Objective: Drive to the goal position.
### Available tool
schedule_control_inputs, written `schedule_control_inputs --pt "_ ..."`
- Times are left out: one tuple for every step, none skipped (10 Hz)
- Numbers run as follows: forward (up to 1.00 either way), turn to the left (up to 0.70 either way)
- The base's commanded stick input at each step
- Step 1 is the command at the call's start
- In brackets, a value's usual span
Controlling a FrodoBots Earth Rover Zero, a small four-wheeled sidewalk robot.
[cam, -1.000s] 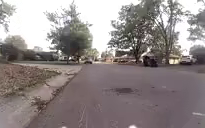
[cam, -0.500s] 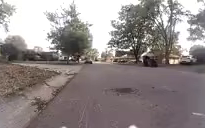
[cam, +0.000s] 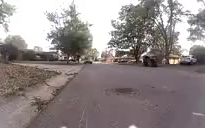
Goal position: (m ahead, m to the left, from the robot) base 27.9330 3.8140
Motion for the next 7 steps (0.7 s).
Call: schedule_control_inputs --pt "0.09 0.0" --pt "0.09 0.0" --pt "0.08 0.0" --pt "0.08 0.0" --pt "0.08 0.0" --pt "0.08 0.0" --pt "0.08 0.0"
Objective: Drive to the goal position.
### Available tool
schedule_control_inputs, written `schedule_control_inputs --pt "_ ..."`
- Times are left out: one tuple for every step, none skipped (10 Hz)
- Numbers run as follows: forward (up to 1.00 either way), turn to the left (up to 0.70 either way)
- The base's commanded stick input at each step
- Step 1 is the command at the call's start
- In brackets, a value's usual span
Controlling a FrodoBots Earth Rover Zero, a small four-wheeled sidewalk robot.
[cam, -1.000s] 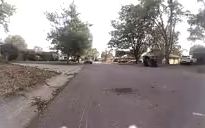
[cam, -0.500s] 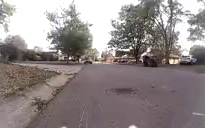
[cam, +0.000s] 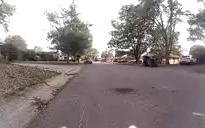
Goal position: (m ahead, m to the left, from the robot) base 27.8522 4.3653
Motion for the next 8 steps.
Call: schedule_control_inputs --pt "0.09 0.0" --pt "0.08 0.0" --pt "0.09 0.0" --pt "0.09 0.0" --pt "0.09 0.0" --pt "0.08 0.0" --pt "0.09 0.0" --pt "0.08 0.0"
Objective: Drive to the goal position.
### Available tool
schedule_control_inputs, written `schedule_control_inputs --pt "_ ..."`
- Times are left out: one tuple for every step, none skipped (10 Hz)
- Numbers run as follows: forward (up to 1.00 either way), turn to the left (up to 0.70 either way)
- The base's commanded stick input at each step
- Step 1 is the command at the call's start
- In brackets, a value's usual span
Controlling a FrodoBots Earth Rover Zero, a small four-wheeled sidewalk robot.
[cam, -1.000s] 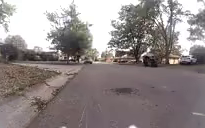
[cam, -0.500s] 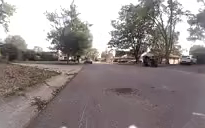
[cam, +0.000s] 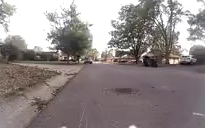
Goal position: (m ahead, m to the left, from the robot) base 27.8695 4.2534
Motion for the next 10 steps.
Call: schedule_control_inputs --pt "0.08 0.0" --pt "0.08 0.0" --pt "0.09 0.0" --pt "0.08 0.0" --pt "0.08 0.0" --pt "0.09 0.0" --pt "0.09 0.0" --pt "0.08 0.0" --pt "0.08 0.0" --pt "0.09 0.0"
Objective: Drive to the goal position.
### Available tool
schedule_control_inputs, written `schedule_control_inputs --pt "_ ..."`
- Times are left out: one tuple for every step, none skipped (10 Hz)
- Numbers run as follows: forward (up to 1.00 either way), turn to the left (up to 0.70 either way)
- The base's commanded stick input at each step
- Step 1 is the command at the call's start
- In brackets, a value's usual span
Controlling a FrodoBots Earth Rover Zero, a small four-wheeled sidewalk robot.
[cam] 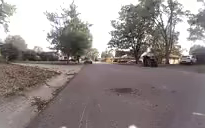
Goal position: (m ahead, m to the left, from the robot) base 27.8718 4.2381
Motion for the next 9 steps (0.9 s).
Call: schedule_control_inputs --pt "0.09 0.0" --pt "0.08 0.0" --pt "0.09 0.0" --pt "0.08 0.0" --pt "0.09 0.0" --pt "0.09 0.0" --pt "0.09 0.0" --pt "0.09 0.0" --pt "0.09 0.0"
